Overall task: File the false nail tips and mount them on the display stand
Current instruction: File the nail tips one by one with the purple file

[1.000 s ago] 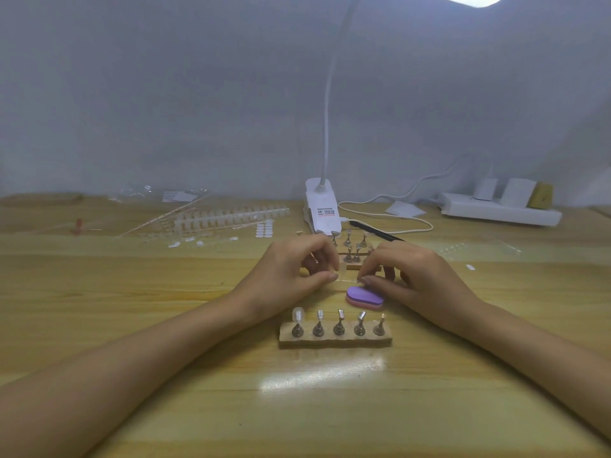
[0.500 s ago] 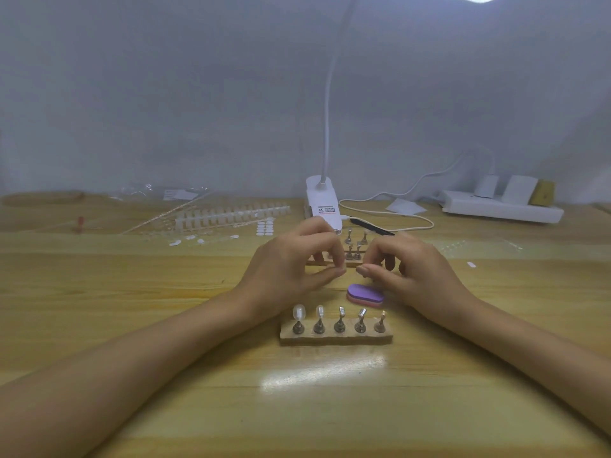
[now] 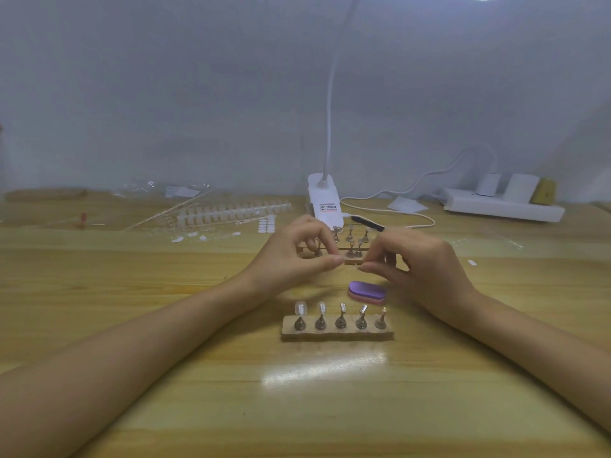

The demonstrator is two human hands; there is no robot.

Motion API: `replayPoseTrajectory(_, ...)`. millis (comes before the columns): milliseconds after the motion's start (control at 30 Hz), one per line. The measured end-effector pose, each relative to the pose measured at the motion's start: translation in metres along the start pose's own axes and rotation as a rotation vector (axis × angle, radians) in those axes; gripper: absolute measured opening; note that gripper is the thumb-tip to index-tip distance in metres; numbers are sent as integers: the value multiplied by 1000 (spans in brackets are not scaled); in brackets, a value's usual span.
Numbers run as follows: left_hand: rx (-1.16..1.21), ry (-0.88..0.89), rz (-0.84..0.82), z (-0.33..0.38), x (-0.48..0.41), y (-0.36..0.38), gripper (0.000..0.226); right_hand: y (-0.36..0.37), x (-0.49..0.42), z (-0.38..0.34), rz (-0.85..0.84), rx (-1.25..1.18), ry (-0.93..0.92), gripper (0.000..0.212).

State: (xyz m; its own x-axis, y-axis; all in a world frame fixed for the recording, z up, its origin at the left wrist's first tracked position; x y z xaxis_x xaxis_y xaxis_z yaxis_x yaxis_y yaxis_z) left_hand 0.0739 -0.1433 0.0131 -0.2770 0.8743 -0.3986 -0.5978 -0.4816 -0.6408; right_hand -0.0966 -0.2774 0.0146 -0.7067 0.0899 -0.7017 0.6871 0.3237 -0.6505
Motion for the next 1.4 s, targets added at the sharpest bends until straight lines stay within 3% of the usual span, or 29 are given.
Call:
replayPoseTrajectory(133,169,-92,-4,0,-1,-2,21,-1,2,-1,20,86,-97,21)
replayPoseTrajectory(300,172,-10,-15,3,1,-2,15,1,3,10,-62,-102,200,17)
replayPoseTrajectory(433,153,-18,12,1,0,-2,9,3,5,14,-67,19,316,14)
replayPoseTrajectory(567,132,2,3,1,1,0,9,-2,6,4,-37,-25,264,21)
replayPoseTrajectory(667,121,13,-11,1,1,0,9,-6,12,-7,-157,-47,184,28)
replayPoseTrajectory(767,124,14,-28,2,2,-1,8,-3,14,-9,-255,-26,192,22)
replayPoseTrajectory(1100,112,38,-87,2,2,0,6,-1,6,-10,-126,-278,168,16)
replayPoseTrajectory(1400,156,46,-83,0,1,0,7,5,3,-14,7,-848,524,26)
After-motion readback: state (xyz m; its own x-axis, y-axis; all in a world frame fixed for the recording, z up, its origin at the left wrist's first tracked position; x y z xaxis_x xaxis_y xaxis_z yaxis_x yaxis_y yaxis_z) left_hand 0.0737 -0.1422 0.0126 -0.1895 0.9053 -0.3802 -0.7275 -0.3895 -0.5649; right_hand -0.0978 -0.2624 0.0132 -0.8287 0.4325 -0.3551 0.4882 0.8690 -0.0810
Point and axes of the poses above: each hand's wrist, its own x-axis away from the middle knuckle, its own y-axis out of the palm, z = x × y, the point moved 1 cm from there along -x, towards the middle knuckle, and after that the axes turned 13 degrees about -x, right-handed, at the moved point
